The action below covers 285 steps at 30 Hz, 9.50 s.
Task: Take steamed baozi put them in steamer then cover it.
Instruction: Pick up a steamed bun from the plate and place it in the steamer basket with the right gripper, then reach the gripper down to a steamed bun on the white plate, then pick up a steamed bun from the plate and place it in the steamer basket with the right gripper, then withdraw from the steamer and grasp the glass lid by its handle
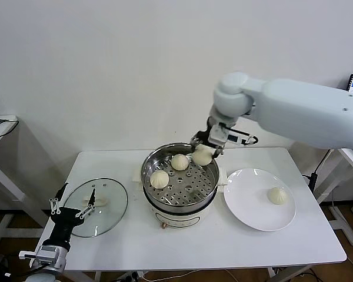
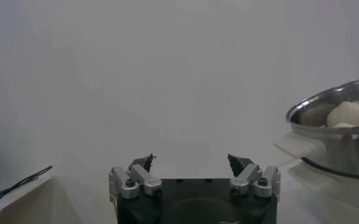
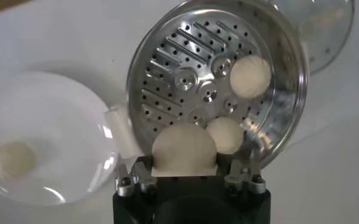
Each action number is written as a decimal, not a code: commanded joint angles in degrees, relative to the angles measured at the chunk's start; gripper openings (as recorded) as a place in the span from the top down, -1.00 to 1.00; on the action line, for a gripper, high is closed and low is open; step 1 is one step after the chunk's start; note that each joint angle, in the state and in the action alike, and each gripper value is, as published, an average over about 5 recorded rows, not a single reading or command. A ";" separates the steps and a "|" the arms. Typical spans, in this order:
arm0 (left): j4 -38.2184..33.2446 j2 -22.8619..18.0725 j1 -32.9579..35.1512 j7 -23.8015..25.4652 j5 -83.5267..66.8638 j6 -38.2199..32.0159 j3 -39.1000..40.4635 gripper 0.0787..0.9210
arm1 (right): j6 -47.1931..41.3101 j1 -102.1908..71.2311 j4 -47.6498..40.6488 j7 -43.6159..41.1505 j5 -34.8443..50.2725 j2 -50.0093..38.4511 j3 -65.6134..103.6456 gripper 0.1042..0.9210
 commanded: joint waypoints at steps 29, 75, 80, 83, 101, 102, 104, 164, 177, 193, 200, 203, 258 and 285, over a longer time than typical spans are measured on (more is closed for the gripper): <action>1.73 0.21 -0.61 0.56 -0.51 -0.06 -1.21 -0.77 | 3.00 -7.36 -1.40 2.07 1.65 9.79 -4.85 -0.49; -0.44 0.23 -0.12 -0.75 1.42 -0.14 3.40 -0.77 | -22.62 -43.66 -20.24 -13.70 -5.90 -30.55 41.47 -0.76; -0.46 0.14 0.02 -0.90 1.67 -0.20 3.93 -0.77 | -21.47 -47.44 -24.94 -10.10 -11.42 -26.13 46.75 -0.76; -0.31 0.07 0.09 -0.95 1.78 -0.27 4.07 -0.77 | -21.52 -48.23 -26.30 -8.90 -12.42 -24.01 47.52 -0.76; 0.82 -0.11 -0.11 -0.99 1.86 -0.39 3.72 -0.77 | -21.11 -49.16 -32.68 -6.37 -16.29 -16.02 48.13 -0.76; 0.89 -0.13 -0.16 -1.00 1.86 -0.38 3.74 -0.77 | -21.06 -49.33 -32.82 -6.37 -16.50 -15.84 48.32 -0.76; 1.02 -0.14 -0.25 -1.00 1.86 -0.36 3.76 -0.77 | -20.84 -49.57 -33.06 -6.32 -16.95 -15.53 48.62 -0.76; 0.64 0.88 -0.98 0.20 0.82 -1.18 3.82 -0.77 | -47.19 18.36 8.02 -2.68 45.09 -22.61 -16.22 -0.42; 1.55 1.46 -2.51 1.07 -1.10 -1.23 2.96 -0.77 | -49.97 18.70 3.94 0.02 50.13 -5.22 -20.94 -0.43; 2.39 1.56 -2.77 1.54 -2.80 -0.77 -0.12 -0.77 | -49.93 1.95 -12.80 -0.38 42.25 7.81 -11.94 -0.43; 2.83 1.51 -2.64 1.82 -3.11 -0.84 -1.03 -0.77 | -49.33 -0.11 -15.95 -1.63 39.21 8.94 -11.42 -0.43; 2.99 1.53 -2.71 1.87 -3.26 -0.83 -1.21 -0.77 | -49.16 -0.15 -16.19 -1.95 38.65 8.76 -11.70 -0.43; 2.07 1.03 -3.65 -1.19 0.37 -1.92 3.34 -0.77 | -42.54 -24.08 -3.86 12.04 43.56 -28.76 36.84 -0.76; 7.63 0.71 -4.13 -4.55 6.17 -7.09 5.53 -0.77 | -4.15 -127.24 25.05 66.65 35.20 6.88 112.53 -0.76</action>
